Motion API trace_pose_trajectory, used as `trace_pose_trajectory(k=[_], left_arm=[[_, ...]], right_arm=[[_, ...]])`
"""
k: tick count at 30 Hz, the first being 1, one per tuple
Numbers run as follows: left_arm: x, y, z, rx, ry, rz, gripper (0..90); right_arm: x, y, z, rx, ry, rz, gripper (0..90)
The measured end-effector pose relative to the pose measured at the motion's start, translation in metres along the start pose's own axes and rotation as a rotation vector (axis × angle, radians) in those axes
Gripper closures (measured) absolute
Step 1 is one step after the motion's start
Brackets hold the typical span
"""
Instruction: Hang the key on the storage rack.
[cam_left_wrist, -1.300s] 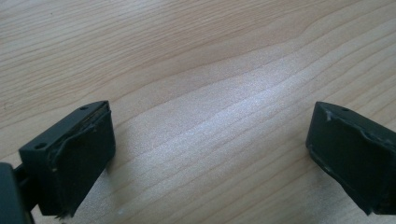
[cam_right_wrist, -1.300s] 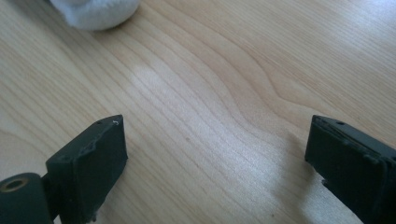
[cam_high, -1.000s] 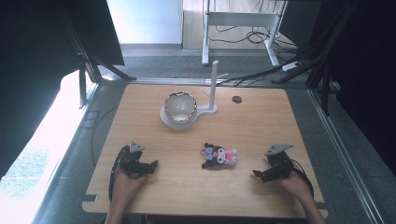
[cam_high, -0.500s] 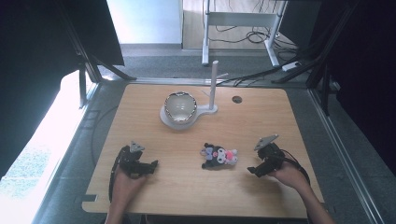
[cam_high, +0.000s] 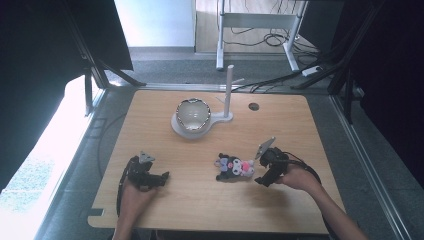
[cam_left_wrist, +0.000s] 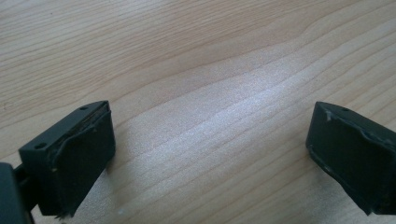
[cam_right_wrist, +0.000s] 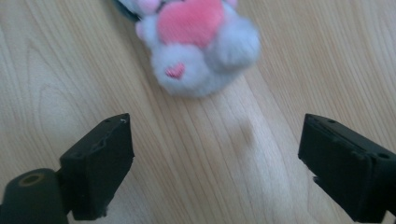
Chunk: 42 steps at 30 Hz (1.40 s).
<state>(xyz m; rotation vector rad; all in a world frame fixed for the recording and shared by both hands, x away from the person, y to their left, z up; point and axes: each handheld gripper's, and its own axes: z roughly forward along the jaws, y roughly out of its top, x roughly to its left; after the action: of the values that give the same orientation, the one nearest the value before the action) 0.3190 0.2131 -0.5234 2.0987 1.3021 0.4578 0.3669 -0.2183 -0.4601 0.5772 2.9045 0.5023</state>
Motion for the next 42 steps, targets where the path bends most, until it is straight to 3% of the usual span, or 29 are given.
trace_pose_trajectory(k=[7,20,29,32,42], left_arm=[[0.000,0.000,0.000,0.000,0.000,0.001,1.3],[0.000,0.000,0.000,0.000,0.000,0.000,1.3],[0.000,0.000,0.000,0.000,0.000,0.000,1.3],[0.000,0.000,0.000,0.000,0.000,0.000,1.3],[0.000,0.000,0.000,0.000,0.000,0.000,1.3]], right_arm=[[0.003,0.025,0.009,0.065,0.037,-0.085,12.1],[0.006,0.063,0.029,0.184,0.054,-0.222,15.0],[0.006,0.076,0.047,0.280,0.071,-0.296,36.0],[0.006,0.077,0.048,0.297,0.068,-0.274,39.9],[0.001,0.083,0.029,0.254,0.093,-0.243,44.8]])
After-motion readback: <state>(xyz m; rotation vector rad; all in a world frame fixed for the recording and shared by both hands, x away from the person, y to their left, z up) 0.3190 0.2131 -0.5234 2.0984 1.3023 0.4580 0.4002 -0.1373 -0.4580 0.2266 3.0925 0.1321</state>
